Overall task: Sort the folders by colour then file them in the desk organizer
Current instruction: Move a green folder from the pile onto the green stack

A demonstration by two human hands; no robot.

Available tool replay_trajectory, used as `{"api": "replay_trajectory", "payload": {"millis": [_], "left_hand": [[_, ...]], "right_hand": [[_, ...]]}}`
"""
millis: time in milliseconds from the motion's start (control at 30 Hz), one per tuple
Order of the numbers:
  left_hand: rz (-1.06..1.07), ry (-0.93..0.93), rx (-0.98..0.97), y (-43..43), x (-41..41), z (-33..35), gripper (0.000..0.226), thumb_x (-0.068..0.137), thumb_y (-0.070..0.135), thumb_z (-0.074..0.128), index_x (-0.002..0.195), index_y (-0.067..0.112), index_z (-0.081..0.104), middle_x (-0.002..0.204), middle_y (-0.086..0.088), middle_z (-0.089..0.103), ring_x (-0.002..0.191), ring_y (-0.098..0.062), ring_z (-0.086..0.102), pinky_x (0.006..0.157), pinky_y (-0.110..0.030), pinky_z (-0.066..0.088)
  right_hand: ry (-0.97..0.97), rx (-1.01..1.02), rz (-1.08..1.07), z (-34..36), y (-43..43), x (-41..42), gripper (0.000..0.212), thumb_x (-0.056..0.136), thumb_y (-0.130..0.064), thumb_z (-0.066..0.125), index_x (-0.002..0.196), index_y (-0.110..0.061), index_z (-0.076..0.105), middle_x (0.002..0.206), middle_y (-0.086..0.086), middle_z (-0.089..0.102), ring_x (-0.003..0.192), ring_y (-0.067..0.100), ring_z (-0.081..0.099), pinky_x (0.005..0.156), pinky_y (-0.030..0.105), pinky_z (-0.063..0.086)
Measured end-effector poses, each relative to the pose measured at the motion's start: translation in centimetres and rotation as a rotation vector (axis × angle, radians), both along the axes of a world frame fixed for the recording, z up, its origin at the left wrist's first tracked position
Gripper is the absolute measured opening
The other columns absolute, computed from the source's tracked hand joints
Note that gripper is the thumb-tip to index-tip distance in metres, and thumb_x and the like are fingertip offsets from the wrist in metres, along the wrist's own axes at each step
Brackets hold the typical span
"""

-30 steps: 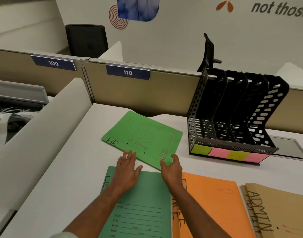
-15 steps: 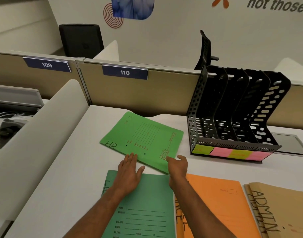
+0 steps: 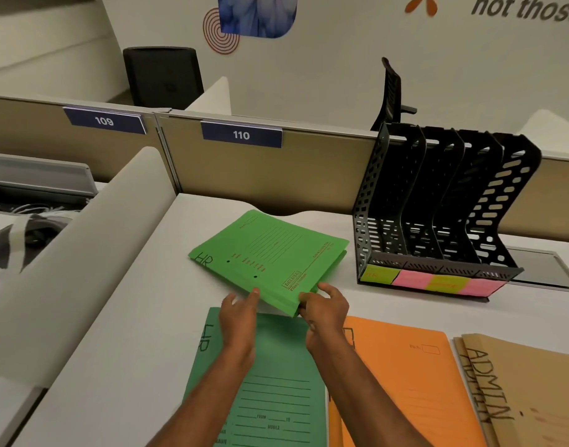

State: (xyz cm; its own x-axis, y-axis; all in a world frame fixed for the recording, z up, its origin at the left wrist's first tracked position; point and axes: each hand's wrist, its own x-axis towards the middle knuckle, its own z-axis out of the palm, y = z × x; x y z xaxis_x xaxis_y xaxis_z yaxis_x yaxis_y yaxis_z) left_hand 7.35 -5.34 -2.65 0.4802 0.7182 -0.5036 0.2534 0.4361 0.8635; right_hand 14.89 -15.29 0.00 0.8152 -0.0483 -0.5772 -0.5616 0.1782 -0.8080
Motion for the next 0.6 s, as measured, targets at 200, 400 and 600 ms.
{"api": "replay_trajectory", "payload": {"millis": [200,400,600], "left_hand": [[0.037,-0.203,-0.407,0.3,-2.2,0.0,0.036,0.086,0.007,0.071,0.121,0.007,0.060,0.114,-0.017,0.072,0.102,-0.030,0.069,0.079,-0.040,0.057],[0.011,-0.167,-0.357,0.9,-5.6,0.0,0.036,0.084,-0.004,0.066,0.116,0.012,0.064,0.115,-0.012,0.073,0.106,-0.033,0.068,0.087,-0.048,0.056],[-0.060,-0.194,-0.286,1.5,-10.5,0.9,0.037,0.090,-0.001,0.062,0.124,0.013,0.064,0.117,-0.008,0.074,0.106,-0.029,0.070,0.078,-0.040,0.058]], "right_hand": [[0.042,0.058,0.064,1.0,-1.4,-5.8,0.044,0.081,0.015,0.063,0.117,-0.009,0.053,0.106,0.016,0.070,0.094,0.029,0.071,0.070,0.035,0.062],[0.058,0.017,0.230,0.5,-5.2,-10.4,0.042,0.080,0.006,0.072,0.112,-0.013,0.053,0.099,0.014,0.071,0.088,0.026,0.071,0.076,0.036,0.062],[-0.184,-0.300,0.066,0.7,-10.5,-9.8,0.023,0.089,-0.022,0.071,0.106,-0.018,0.056,0.096,0.006,0.067,0.078,0.020,0.063,0.062,0.037,0.052]]}}
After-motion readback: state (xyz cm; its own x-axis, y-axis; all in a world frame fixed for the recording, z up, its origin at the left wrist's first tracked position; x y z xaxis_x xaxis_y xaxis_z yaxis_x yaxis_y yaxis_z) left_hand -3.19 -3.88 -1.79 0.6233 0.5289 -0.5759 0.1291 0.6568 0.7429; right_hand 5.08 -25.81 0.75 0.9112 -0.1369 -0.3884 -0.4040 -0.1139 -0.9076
